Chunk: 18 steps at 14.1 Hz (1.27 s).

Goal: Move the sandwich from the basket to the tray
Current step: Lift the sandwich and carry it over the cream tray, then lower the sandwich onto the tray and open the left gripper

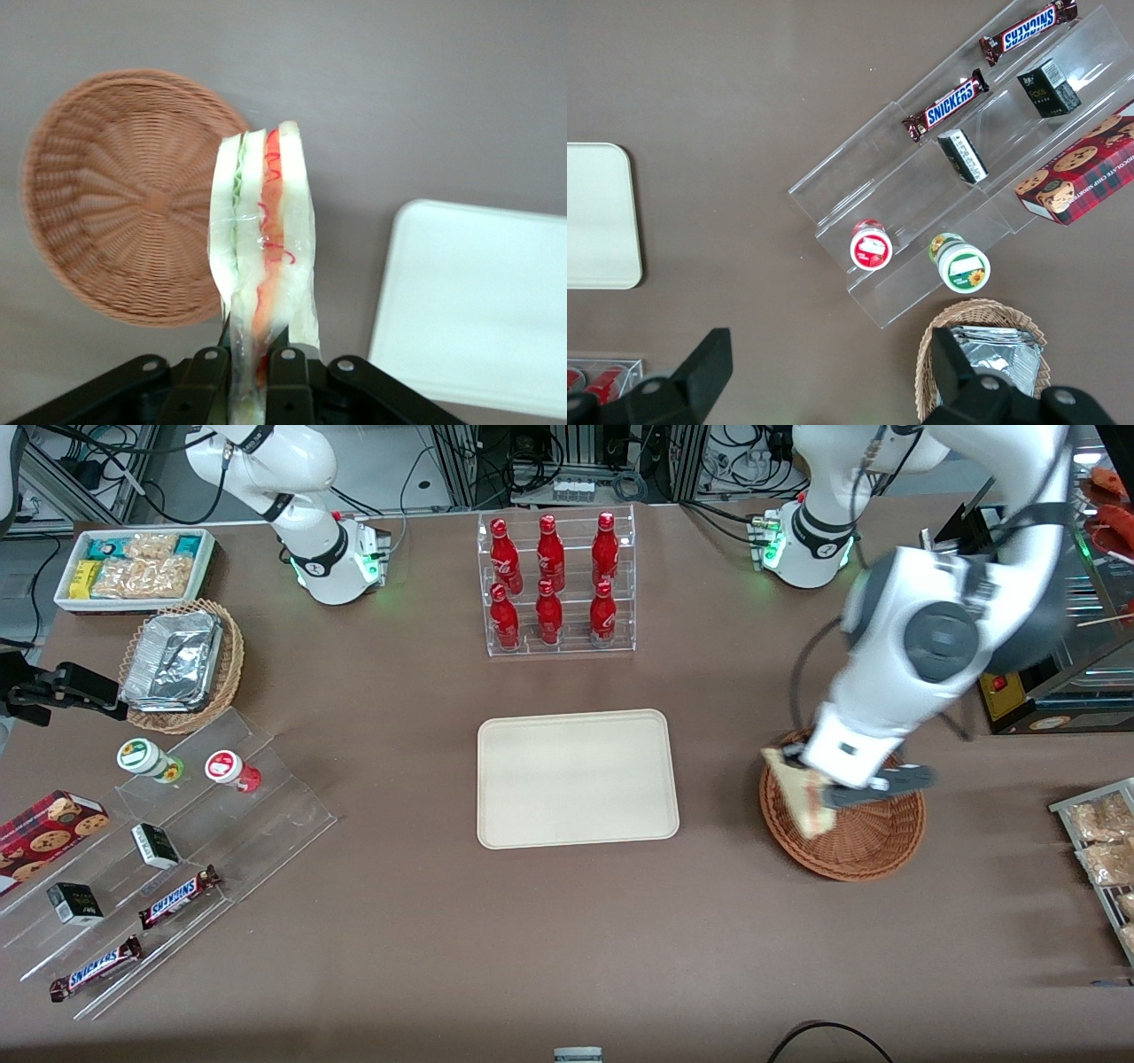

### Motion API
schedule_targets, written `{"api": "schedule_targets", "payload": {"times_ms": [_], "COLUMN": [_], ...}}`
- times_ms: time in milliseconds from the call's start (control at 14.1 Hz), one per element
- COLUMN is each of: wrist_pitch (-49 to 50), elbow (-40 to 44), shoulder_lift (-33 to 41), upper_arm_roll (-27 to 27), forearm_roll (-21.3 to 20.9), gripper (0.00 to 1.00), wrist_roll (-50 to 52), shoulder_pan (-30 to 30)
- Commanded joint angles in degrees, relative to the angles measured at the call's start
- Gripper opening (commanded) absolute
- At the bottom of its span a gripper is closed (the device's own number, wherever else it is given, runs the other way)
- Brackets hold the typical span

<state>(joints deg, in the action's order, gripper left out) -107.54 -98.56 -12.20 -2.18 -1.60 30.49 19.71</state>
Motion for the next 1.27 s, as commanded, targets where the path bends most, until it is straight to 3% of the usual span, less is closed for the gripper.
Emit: {"api": "schedule_targets", "payload": {"times_ms": [0, 283, 566, 850, 1204], "wrist_pitch": [1.1, 0.1, -8.2, -12.9, -15.4], "elbow": [5.5, 11.2, 13.1, 14.0, 13.9], "shoulder_lift": [-5.1, -13.2, -20.3, -25.0, -27.5], "upper_arm_roll": [0.7, -0.1, -0.1, -0.1, -0.1], "forearm_roll": [2.8, 3.3, 3.2, 2.8, 2.7], "gripper": [0.0, 0.0, 0.0, 0.0, 0.0], "wrist_roll": [2.4, 4.1, 11.1, 13.5, 13.5], "shoulder_pan": [6.1, 11.8, 17.7, 22.7, 24.8]}}
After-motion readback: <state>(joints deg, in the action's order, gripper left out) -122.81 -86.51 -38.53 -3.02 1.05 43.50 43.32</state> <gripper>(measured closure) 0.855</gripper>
